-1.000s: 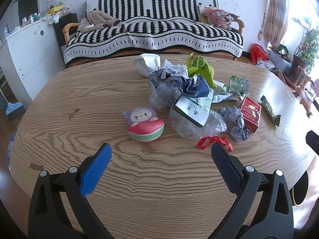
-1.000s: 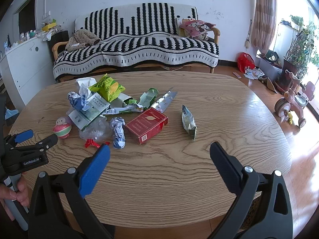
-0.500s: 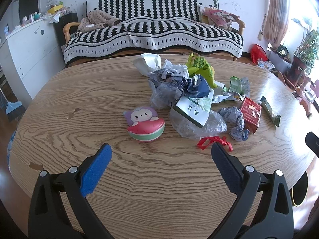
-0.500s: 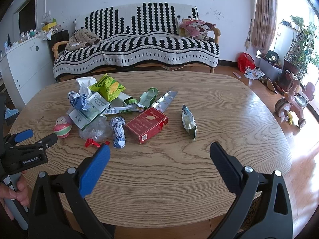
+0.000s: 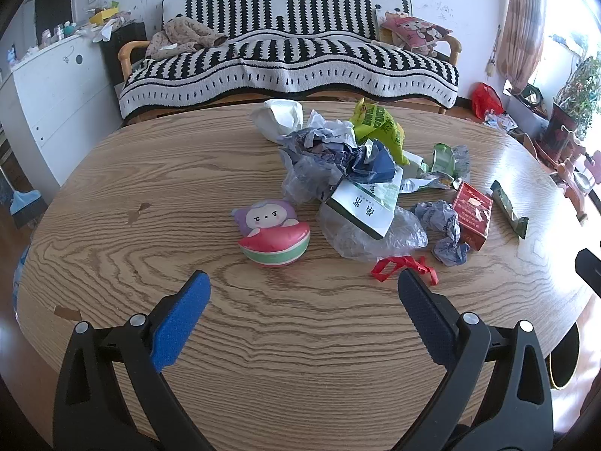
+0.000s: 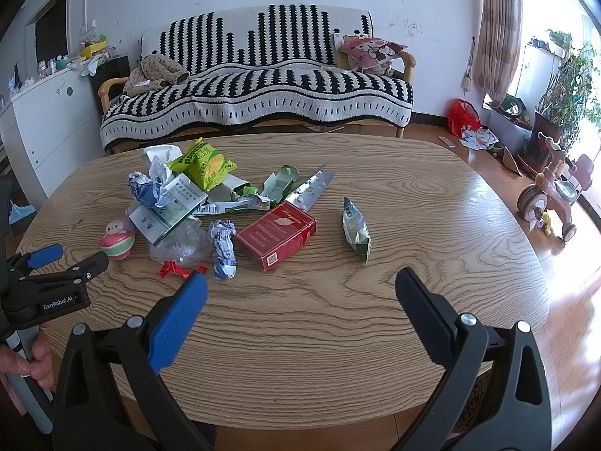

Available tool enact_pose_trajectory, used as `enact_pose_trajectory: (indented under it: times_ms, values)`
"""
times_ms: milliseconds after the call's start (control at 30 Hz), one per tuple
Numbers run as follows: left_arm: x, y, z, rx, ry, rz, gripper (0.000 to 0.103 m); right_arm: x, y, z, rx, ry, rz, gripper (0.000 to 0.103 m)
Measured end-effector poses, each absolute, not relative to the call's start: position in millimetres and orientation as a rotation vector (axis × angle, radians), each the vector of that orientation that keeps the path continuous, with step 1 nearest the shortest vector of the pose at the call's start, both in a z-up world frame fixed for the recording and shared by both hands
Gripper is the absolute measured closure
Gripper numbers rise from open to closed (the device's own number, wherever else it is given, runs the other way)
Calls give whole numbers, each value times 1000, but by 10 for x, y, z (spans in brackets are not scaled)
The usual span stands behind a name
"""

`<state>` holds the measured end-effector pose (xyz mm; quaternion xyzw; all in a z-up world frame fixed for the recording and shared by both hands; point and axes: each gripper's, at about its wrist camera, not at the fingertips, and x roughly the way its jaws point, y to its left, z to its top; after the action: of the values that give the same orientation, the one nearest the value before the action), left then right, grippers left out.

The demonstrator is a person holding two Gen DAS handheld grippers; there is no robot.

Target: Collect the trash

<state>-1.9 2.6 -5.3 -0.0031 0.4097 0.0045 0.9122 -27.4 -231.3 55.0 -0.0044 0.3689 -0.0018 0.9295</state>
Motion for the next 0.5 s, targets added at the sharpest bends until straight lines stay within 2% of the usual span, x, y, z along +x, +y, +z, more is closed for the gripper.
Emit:
enact_pose_trajectory:
  times_ms: [500]
  values:
    - [-18,38,-53,-7,843,11,6,-277,-2318,529,-11,763,4,6]
